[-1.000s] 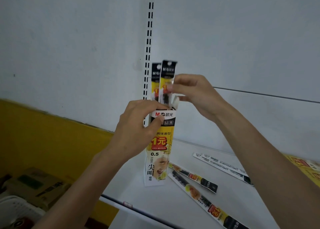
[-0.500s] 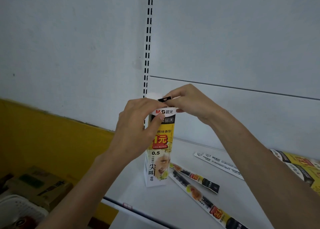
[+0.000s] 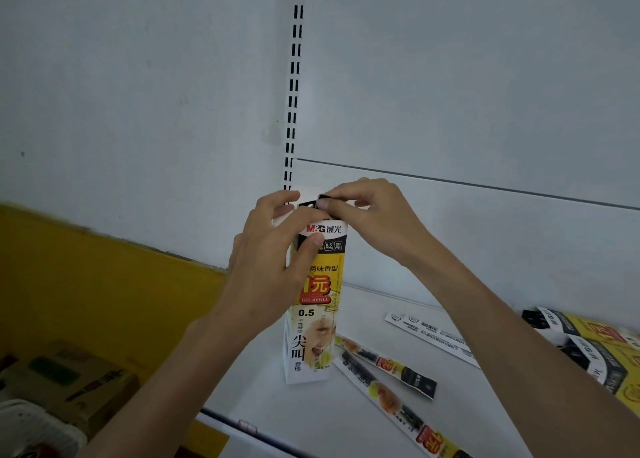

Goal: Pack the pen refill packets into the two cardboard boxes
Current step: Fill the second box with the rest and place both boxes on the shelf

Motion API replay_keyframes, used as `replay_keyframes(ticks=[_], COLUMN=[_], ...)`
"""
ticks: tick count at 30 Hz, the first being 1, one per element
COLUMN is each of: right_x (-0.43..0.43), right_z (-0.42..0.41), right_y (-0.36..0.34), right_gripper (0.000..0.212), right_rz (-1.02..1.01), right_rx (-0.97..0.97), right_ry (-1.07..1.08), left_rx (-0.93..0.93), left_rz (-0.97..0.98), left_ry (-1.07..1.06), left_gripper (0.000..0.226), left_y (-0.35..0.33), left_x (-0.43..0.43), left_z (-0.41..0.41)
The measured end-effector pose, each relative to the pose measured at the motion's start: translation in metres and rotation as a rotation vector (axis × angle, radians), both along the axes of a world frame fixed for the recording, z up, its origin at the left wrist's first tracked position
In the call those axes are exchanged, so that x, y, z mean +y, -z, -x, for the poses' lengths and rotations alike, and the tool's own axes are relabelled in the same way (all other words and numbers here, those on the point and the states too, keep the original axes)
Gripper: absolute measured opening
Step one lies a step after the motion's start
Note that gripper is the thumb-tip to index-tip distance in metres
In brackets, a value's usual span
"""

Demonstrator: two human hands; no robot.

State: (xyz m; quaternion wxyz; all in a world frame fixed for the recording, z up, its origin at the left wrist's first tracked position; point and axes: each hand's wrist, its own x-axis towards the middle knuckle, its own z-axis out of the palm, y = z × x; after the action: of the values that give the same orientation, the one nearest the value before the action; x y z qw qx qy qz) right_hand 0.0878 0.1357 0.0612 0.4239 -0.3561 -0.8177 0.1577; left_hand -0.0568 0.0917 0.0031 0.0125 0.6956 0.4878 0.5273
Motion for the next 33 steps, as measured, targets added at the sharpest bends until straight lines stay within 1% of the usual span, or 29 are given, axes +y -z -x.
replay_keyframes(ticks=[2, 5, 7, 10, 13, 14, 16, 17, 18, 19, 21, 22, 23, 24, 26, 27, 28, 29, 30, 33], right_x=[-0.002, -0.005, -0.007, -0.008, -0.009, -0.008, -0.008, -0.007, -0.006, -0.007, -0.009, -0.01, -0.012, -0.014, -0.018, -0.02, -0.023, -0.026, -0.028, -0.035], right_z=[-0.001, -0.001, -0.002, -0.003, -0.003, -0.003, -0.006, -0.009, -0.013, -0.017, -0.026, -0.03, -0.035, -0.04, -0.05, -0.053, -0.056, -0.06, -0.064, -0.076], right_y=[0.002, 0.003, 0.0, -0.003, 0.003, 0.008, 0.018, 0.023, 0.027, 0.031, 0.044, 0.052, 0.061, 0.07, 0.087, 0.094, 0.097, 0.1, 0.102, 0.101], right_gripper=[0.024, 0.039, 0.046, 0.047, 0.041, 0.035, 0.016, 0.015, 0.015, 0.013, 0.012, 0.013, 0.013, 0.014, 0.032, 0.039, 0.04, 0.038, 0.038, 0.046], right_rz=[-0.026, -0.063, -0.015, 0.083, 0.087, 0.069, 0.054, 0.041, 0.033, 0.034, 0.074, 0.095, 0.114, 0.145, 0.283, 0.346, 0.375, 0.375, 0.365, 0.377], right_rx=[-0.025, -0.125, -0.139, -0.149, -0.151, -0.083, 0.19, 0.304, 0.365, 0.374, 0.276, 0.171, 0.015, -0.181, -0.543, -0.651, -0.705, -0.718, -0.715, -0.677], right_ry=[0.003, 0.015, 0.022, 0.034, 0.008, -0.008, -0.006, 0.021, 0.05, 0.076, 0.116, 0.142, 0.17, 0.187, 0.182, 0.182, 0.189, 0.197, 0.201, 0.17], left_rx=[0.023, 0.065, 0.096, 0.126, 0.114, 0.111, 0.121, 0.127, 0.127, 0.126, 0.124, 0.119, 0.112, 0.105, 0.088, 0.08, 0.074, 0.07, 0.069, 0.075], left_rz=[-0.005, -0.009, -0.021, -0.028, -0.035, -0.034, -0.032, -0.03, -0.029, -0.03, -0.04, -0.047, -0.051, -0.055, -0.064, -0.072, -0.082, -0.088, -0.093, -0.092], left_ry=[-0.024, -0.049, -0.051, -0.053, -0.051, -0.05, -0.053, -0.056, -0.06, -0.065, -0.079, -0.089, -0.097, -0.105, -0.105, -0.1, -0.094, -0.09, -0.088, -0.075], left_gripper=[0.038, 0.039, 0.041, 0.053, 0.054, 0.054, 0.052, 0.05, 0.046, 0.042, 0.04, 0.041, 0.041, 0.042, 0.042, 0.041, 0.04, 0.04, 0.04, 0.039], left_y=[0.0, -0.001, -0.002, -0.002, -0.001, -0.001, -0.001, -0.001, -0.001, -0.001, -0.001, -0.001, 0.0, 0.0, 0.001, 0.002, 0.002, 0.003, 0.004, 0.003], left_x=[0.001, 0.001, 0.001, 0.001, 0.002, 0.003, 0.002, 0.001, -0.001, -0.002, -0.004, -0.005, -0.005, -0.006, -0.005, -0.006, -0.007, -0.008, -0.009, -0.013], left_z=[0.0, -0.002, -0.003, -0.003, -0.002, -0.001, -0.001, -0.001, -0.002, -0.003, -0.006, -0.007, -0.009, -0.011, -0.013, -0.015, -0.016, -0.017, -0.018, -0.016])
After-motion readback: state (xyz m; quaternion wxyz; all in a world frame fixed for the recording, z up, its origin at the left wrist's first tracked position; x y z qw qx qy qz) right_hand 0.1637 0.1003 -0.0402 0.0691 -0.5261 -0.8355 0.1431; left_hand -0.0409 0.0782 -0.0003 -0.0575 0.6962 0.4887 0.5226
